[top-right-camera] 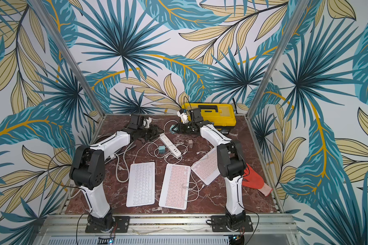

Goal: Unplug the wireless keyboard
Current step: Remove the power cord from the plug.

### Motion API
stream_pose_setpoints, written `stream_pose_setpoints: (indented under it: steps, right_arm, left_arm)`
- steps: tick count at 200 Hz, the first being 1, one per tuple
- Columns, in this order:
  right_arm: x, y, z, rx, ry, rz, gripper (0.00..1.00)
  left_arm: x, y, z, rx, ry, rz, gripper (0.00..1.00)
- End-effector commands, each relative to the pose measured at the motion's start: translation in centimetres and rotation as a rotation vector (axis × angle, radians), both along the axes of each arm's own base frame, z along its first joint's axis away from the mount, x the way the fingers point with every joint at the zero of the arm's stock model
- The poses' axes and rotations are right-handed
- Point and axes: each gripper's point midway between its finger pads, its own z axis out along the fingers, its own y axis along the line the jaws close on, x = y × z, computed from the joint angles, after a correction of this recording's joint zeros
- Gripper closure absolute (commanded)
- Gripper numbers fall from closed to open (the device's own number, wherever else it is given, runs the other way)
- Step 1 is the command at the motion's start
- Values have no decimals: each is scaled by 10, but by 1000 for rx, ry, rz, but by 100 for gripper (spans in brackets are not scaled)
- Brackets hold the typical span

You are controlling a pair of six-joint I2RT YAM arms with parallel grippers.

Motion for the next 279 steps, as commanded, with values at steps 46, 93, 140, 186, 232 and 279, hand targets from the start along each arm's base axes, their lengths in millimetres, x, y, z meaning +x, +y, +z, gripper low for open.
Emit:
stream_pose_setpoints:
  steps: [46, 93, 140, 186, 232, 279]
  right_arm:
    - [-47, 7, 28, 69, 22, 176, 83]
    - [-85, 6, 33, 91, 79, 328, 82]
    - [-110, 8, 40, 163, 140, 419, 82]
    - [-119, 16, 49, 231, 156, 466, 82]
    - [-124, 21, 48, 266, 180, 496, 82]
    - [-132, 22, 46, 305, 214, 541, 82]
  left_arm:
    - [-72, -31, 45, -181, -176, -463, 46]
    - [-87, -25, 41, -157, -251, -517, 47]
    - [-87, -29, 27, -137, -277, -555, 48]
    - [-95, -47, 27, -145, -322, -637, 48]
    - [-108, -59, 29, -207, -303, -702, 54]
    - [-118, -64, 42, -266, -311, -750, 72]
